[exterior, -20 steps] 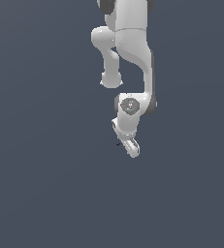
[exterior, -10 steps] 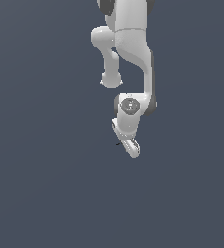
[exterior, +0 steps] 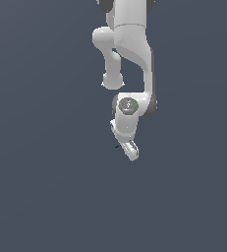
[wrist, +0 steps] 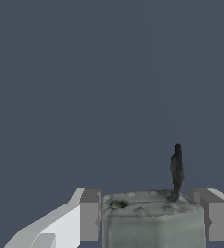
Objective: Pick up the object and move it to a goal position.
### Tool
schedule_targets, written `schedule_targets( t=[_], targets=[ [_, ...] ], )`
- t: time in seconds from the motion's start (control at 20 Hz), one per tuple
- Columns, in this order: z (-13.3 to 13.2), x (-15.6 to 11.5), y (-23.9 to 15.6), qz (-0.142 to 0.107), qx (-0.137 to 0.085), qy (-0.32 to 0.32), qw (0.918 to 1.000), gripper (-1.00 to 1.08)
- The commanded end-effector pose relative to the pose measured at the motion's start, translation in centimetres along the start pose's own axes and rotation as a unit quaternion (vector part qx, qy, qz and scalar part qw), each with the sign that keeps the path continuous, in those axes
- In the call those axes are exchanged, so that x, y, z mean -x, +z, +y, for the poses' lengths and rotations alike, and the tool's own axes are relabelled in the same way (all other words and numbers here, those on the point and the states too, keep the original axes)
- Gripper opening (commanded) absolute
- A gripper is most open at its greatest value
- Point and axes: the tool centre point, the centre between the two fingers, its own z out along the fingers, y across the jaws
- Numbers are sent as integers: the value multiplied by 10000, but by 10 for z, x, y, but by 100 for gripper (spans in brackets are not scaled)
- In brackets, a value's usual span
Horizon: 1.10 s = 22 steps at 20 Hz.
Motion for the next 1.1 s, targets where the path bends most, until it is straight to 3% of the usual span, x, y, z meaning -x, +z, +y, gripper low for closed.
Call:
schedule_targets(
  t=[0.0, 1.05],
  targets=[
    [0, -13, -12, 3, -6, 6, 10000, -100],
    [-8, -170, -150, 8, -2, 6, 10000, -100]
  ],
)
